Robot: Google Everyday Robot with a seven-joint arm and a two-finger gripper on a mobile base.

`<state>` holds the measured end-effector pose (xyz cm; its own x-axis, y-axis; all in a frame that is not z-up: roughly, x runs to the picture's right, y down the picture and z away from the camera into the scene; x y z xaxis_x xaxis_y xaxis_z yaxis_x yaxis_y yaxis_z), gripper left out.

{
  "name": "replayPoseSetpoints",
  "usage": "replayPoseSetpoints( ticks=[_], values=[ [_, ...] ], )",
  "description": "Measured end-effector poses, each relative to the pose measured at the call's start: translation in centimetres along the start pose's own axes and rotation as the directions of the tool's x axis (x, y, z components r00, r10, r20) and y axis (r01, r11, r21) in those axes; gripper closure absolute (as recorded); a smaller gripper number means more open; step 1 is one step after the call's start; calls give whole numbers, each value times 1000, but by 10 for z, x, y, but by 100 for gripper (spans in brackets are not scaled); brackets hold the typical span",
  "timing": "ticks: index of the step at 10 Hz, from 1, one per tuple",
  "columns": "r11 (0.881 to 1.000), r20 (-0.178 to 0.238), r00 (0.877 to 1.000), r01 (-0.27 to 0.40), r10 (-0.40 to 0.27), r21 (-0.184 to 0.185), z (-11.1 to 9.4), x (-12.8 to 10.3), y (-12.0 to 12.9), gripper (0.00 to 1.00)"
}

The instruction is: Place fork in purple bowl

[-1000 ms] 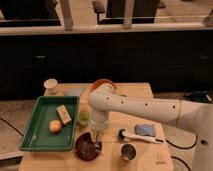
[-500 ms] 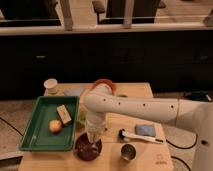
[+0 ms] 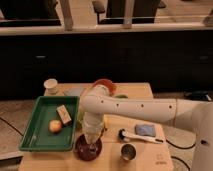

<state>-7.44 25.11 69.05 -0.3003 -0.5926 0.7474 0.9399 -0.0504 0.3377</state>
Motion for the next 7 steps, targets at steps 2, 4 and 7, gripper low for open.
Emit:
replayPoseSetpoints(
  ticks=[2,4,7],
  values=[
    [1000,-20,1000,4,-4,9,0,-1,-3,85],
    [1000,-25,1000,7,-7,15,0,-2,-3,69],
    [999,-9,1000,25,-24,20,3,-2,-9,37]
  ],
)
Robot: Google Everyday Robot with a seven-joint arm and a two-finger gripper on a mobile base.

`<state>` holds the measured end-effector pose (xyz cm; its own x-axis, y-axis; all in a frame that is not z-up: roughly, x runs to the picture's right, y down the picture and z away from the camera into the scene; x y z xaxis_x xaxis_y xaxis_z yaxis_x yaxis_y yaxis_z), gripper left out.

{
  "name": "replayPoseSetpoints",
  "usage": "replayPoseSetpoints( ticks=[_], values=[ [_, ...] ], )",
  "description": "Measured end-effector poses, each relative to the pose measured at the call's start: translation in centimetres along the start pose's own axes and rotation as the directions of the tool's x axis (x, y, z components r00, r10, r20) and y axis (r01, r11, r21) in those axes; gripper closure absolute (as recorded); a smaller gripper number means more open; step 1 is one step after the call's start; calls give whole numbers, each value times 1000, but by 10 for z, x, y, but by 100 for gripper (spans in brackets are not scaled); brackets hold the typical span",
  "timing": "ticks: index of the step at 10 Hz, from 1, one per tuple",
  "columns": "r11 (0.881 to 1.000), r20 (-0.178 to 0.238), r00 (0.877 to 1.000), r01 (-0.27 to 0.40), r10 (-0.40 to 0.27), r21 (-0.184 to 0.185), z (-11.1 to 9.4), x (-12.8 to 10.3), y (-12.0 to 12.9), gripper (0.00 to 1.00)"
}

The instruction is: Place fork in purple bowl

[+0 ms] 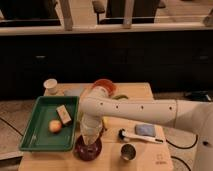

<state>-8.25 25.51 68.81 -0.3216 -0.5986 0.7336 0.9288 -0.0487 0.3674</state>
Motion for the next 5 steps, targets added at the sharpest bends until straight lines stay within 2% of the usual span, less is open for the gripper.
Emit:
replayPoseSetpoints(
  ticks=[2,5],
  values=[
    [1000,19,1000,6,-6,-2,3,-1,0,21],
    [1000,38,999,14,-14,-3,6,-1,-1,20]
  ],
)
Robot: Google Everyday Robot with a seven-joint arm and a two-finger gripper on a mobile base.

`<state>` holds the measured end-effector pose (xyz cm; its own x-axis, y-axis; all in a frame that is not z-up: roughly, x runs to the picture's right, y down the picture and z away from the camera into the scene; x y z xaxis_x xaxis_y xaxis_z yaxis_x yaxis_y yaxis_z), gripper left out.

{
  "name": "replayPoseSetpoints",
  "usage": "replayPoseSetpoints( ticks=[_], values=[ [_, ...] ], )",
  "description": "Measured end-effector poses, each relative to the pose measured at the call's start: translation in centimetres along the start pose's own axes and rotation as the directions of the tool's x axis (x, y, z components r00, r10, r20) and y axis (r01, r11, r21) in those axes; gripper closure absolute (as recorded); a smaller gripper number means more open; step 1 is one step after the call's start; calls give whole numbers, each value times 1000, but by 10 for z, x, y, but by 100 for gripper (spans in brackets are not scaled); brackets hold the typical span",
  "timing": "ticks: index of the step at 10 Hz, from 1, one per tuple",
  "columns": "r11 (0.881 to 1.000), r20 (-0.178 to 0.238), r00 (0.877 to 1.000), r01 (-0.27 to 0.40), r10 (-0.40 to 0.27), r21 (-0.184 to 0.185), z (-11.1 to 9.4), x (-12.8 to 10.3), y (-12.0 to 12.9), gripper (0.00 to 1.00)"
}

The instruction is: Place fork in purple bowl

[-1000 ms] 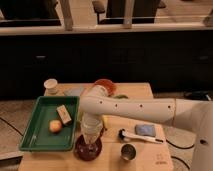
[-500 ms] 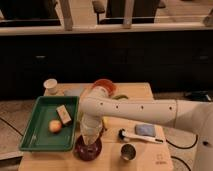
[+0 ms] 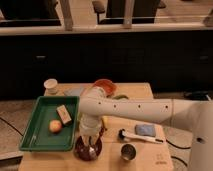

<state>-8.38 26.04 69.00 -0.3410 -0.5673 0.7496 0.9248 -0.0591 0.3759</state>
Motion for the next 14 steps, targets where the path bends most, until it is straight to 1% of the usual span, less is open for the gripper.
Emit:
replayPoseSetpoints(
  ticks=[9,10,13,14],
  values=[
    [1000,27,1000,6,-5,-7,1,0,4,20],
    [1000,31,1000,5,-4,-12,1,0,4,20],
    [999,45,999,2,0,-41,3,1,3,20],
    [999,45,999,3,-1,-42,3,2,2,20]
  ],
)
